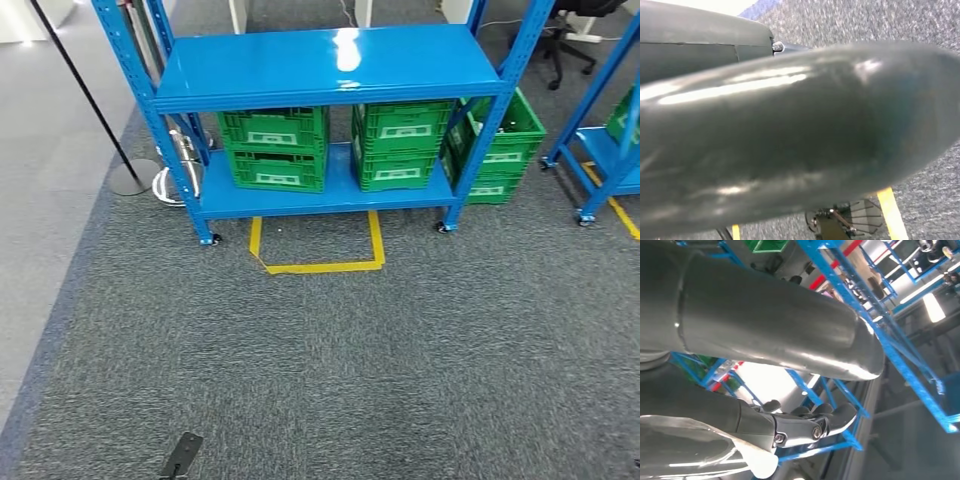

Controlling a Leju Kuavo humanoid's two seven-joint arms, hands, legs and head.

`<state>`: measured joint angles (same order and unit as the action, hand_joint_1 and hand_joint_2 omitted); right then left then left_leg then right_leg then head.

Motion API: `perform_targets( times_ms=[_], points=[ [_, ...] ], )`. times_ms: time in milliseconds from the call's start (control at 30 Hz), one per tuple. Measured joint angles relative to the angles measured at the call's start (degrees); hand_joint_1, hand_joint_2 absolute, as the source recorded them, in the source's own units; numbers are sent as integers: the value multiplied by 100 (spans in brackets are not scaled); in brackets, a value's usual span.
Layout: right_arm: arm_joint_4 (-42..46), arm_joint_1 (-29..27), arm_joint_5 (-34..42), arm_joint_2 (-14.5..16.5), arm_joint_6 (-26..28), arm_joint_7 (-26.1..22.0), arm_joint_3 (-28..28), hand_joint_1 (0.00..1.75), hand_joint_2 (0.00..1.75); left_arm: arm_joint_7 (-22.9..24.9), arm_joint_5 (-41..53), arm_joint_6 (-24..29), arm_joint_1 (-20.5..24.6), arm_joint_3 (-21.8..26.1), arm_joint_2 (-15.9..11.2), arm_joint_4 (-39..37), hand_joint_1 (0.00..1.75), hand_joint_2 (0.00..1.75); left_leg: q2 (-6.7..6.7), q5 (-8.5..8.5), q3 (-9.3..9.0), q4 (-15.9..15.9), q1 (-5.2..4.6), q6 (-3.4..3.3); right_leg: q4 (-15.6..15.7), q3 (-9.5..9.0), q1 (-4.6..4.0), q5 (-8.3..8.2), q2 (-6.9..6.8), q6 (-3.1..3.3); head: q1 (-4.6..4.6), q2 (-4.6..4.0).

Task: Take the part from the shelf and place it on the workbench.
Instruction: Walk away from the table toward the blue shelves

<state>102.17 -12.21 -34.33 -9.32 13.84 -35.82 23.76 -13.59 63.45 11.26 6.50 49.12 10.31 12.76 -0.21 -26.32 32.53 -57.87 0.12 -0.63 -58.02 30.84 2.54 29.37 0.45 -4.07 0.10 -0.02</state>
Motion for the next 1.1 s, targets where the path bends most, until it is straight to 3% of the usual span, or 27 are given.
perform_targets(
  times_ms=[133,200,267,300,333,367,433,467,500,567,700,767,833,867,900,933,967,1000,1100],
  points=[
    [-8,2,0,10,0,-6,-2,0,0,1,0,2,-6,1,-3,0,0,0,-13,-87,67,-159,27,82,-76,11,-30,30,8,195,-8,0],
    [-8,6,8,12,12,3,2,0,0,1,0,5,-1,-1,2,0,0,0,-2,-349,286,-650,37,118,-72,0,-50,47,-4,274,-14,0],
    [-22,13,142,61,43,34,27,0,0,-1,-2,19,-8,0,8,0,0,0,1,-647,663,-1420,33,116,-73,-9,-90,64,-14,316,-18,0],
    [-39,20,292,123,57,54,60,0,0,-6,-7,31,-16,1,13,0,0,0,1,-699,804,-1683,27,98,-73,-20,-114,75,-16,332,-18,0],
    [-72,33,530,226,63,66,112,0,0,-14,-12,48,-28,3,17,0,0,0,0,-630,853,-1735,13,62,-73,-38,-138,89,-17,349,-18,0],
    [-120,53,823,362,59,70,183,0,0,-25,-17,68,-40,4,22,0,0,0,0,-459,801,-1568,-10,15,-73,-64,-161,106,-17,364,-17,0],
    [-307,124,1518,713,-6,70,375,0,0,-51,-32,110,-66,5,28,0,0,0,3,-29,509,-853,-80,-123,-62,-106,-188,148,-16,381,-14,0],
    [-498,189,1908,926,-91,91,525,0,0,-61,-49,135,-78,5,31,0,0,0,8,85,371,-539,-110,-184,-51,-124,-198,170,-12,373,-12,0],
    [-746,262,2282,1130,-206,140,713,0,0,-70,-74,160,-89,6,36,0,0,0,13,104,265,-303,-137,-229,-28,-121,-202,188,-13,357,-19,0],
    [-1135,370,2750,1385,-382,235,998,0,0,-79,-115,193,-97,7,47,0,0,0,20,17,190,-137,-156,-255,6,-109,-208,206,-14,323,-34,0],
    [-1224,390,2831,1425,-421,264,1068,0,0,-81,-125,199,-97,8,53,0,0,0,20,-13,179,-106,-159,-253,24,-93,-207,209,-20,314,-41,0],
    [-2182,529,3005,1605,-533,311,1553,0,0,-80,-166,229,-150,38,76,-1,0,0,-5,-36,55,0,-136,-277,-182,-71,-200,211,-40,246,-27,1],
    [-4670,808,2473,1902,-432,1002,2368,0,0,-50,-279,301,-259,149,113,-2,0,0,-41,-142,-207,133,-101,-264,-952,434,-157,391,-53,113,0,1],
    [-5819,926,1946,1977,-324,1501,2588,0,0,-26,-333,333,-302,213,126,-2,0,0,-45,-211,-335,158,-87,-234,-1156,677,-122,418,-49,58,14,1],
    [-6615,966,1394,2032,-238,2028,2599,0,0,0,-375,352,-327,266,136,-2,0,0,-50,-298,-428,150,-76,-191,-1103,803,-84,275,-52,14,13,0],
    [-6995,984,1065,2043,-284,2349,2505,0,0,14,-393,361,-337,301,139,-2,0,0,-46,-369,-493,138,-69,-153,-751,706,-47,8,-57,-13,14,0],
    [-7306,1014,858,2054,-351,2521,2424,0,0,24,-399,364,-338,327,138,-2,0,0,-47,-441,-548,117,-68,-116,-444,612,-32,-149,-64,-10,16,0],
    [-7574,1048,691,2065,-444,2633,2344,0,0,27,-398,366,-337,349,136,-2,0,0,-47,-511,-577,102,-71,-76,-259,528,-35,-223,-67,35,13,1],
    [-8105,1122,246,2069,-636,2845,2068,0,0,30,-391,371,-337,386,137,-2,0,0,-49,-613,-650,30,-54,19,-189,390,-84,-136,-59,249,-9,1]
  ],
)
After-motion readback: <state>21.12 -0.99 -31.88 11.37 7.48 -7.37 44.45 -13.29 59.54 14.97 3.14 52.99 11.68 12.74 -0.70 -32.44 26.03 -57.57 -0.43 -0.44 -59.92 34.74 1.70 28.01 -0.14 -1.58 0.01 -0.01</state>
